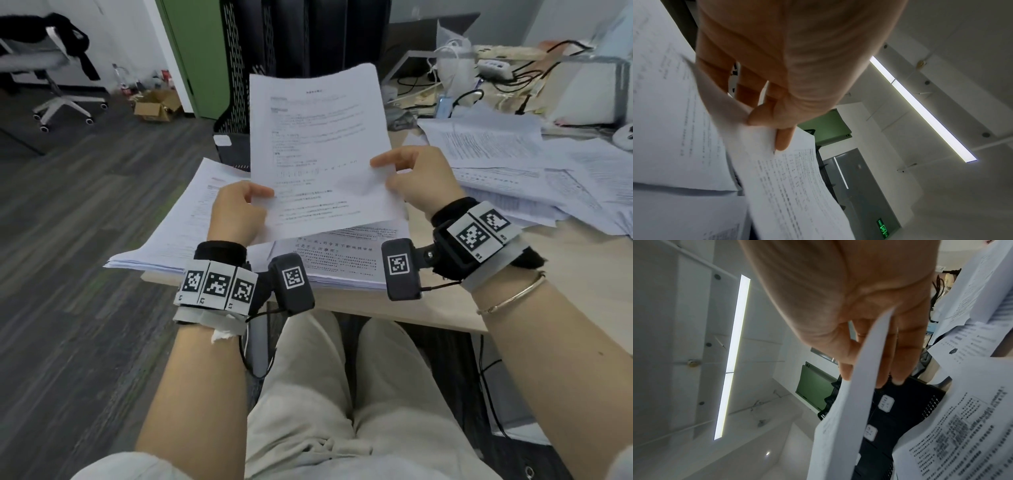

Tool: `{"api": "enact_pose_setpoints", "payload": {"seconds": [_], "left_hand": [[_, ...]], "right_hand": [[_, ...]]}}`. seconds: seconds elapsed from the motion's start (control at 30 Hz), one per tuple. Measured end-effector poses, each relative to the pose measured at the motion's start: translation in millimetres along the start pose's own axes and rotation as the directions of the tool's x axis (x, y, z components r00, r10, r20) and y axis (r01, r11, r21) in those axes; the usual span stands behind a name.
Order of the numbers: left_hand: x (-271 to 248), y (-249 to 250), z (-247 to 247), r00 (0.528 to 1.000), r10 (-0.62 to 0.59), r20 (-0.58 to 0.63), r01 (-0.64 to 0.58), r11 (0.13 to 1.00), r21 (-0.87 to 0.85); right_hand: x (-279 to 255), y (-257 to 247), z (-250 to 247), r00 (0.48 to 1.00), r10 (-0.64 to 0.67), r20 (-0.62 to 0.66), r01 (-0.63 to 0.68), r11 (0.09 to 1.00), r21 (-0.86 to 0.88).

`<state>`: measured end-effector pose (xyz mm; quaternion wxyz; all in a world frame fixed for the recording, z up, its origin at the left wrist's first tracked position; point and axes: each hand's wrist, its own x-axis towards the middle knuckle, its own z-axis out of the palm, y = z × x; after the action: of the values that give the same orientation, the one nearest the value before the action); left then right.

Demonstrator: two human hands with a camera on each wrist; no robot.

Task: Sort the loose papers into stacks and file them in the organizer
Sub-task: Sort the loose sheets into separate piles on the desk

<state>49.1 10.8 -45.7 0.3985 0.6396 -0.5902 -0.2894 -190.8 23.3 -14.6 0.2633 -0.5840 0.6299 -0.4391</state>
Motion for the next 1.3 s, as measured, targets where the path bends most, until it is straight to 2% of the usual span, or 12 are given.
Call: {"api": "enact_pose_setpoints", "payload": {"seconds": [0.1, 0.23, 0.4, 0.73, 1.0, 1.2, 1.3], "left_hand": [[2.1, -8.8, -7.9, 0.999, -0.023, -0.031, 0.025, 0.999, 0.039], [15.0, -26.8, -36.5, 0.98, -0.056, -0.191, 0.069, 0.996, 0.063], [32.3, -44.0, -76.0, 0.945, -0.098, -0.312, 0.122, 0.991, 0.059], [33.6, -68.1, -117.0, 0.897, -0.161, -0.412, 0.203, 0.977, 0.06], [26.5, -88.5, -124.3, 0.907, -0.236, -0.35, 0.288, 0.952, 0.105], [21.6, -89.7, -119.4, 0.918, -0.284, -0.278, 0.338, 0.926, 0.17], [20.9, -78.1, -113.8, 0.933, -0.262, -0.248, 0.314, 0.928, 0.199]], "right_hand": [[-2.8, -9.8, 11.4, 0.999, -0.02, 0.044, 0.02, 1.0, -0.002], [-4.6, -22.5, 44.2, 0.988, -0.04, 0.149, 0.038, 0.999, 0.016], [1.1, -37.7, 84.8, 0.969, -0.072, 0.235, 0.071, 0.997, 0.012], [2.9, -58.3, 140.5, 0.938, -0.008, 0.348, 0.0, 1.0, 0.022], [-7.7, -46.8, 157.9, 0.869, 0.15, 0.471, -0.146, 0.988, -0.045], [-17.7, -40.8, 155.6, 0.85, 0.209, 0.483, -0.223, 0.974, -0.029], [-21.7, -41.3, 143.3, 0.854, 0.202, 0.48, -0.208, 0.977, -0.041]]}}
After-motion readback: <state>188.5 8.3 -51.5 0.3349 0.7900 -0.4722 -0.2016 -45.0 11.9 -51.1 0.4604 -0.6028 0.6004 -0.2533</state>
